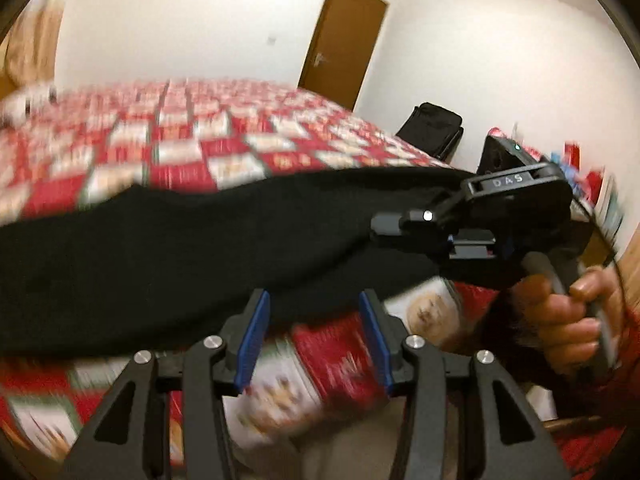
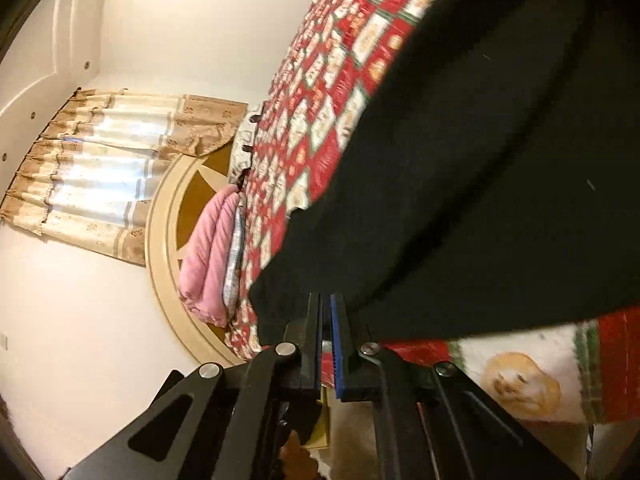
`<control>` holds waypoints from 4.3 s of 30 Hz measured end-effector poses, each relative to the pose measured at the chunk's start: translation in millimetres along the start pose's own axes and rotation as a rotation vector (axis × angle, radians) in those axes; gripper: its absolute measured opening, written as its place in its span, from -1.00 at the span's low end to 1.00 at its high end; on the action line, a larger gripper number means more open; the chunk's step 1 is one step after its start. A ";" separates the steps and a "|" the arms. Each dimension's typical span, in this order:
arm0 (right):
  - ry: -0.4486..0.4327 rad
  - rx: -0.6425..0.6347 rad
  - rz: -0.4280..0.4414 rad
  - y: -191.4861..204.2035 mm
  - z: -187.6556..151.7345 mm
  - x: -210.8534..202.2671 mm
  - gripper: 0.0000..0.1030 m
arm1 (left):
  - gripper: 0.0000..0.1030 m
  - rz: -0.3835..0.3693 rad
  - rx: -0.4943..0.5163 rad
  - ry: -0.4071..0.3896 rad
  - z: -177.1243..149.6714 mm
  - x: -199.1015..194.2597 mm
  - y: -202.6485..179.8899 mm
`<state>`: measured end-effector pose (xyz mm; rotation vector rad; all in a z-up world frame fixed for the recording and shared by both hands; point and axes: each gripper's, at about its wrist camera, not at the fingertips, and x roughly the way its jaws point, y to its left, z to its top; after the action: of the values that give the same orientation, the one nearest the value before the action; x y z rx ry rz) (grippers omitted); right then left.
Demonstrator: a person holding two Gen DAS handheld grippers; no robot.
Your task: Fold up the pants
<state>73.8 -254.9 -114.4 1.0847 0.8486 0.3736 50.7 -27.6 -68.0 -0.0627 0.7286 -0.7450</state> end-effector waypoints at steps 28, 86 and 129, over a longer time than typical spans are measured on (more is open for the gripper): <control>0.000 -0.005 -0.086 -7.5 15.4 69.5 -0.90 | 0.03 0.012 -0.026 0.002 -6.7 7.3 8.9; -0.003 -0.149 0.054 29.3 -1.3 45.4 -0.94 | 0.12 -0.092 -0.165 -0.021 9.6 21.3 40.7; -0.801 -0.003 -0.540 -65.0 72.4 -272.1 0.00 | -0.85 0.053 -0.385 -0.032 13.3 29.6 78.9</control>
<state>-53.3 -504.6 -43.6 0.8472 0.3824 -0.4934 120.9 9.7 -98.8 -0.4022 0.8322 -0.5443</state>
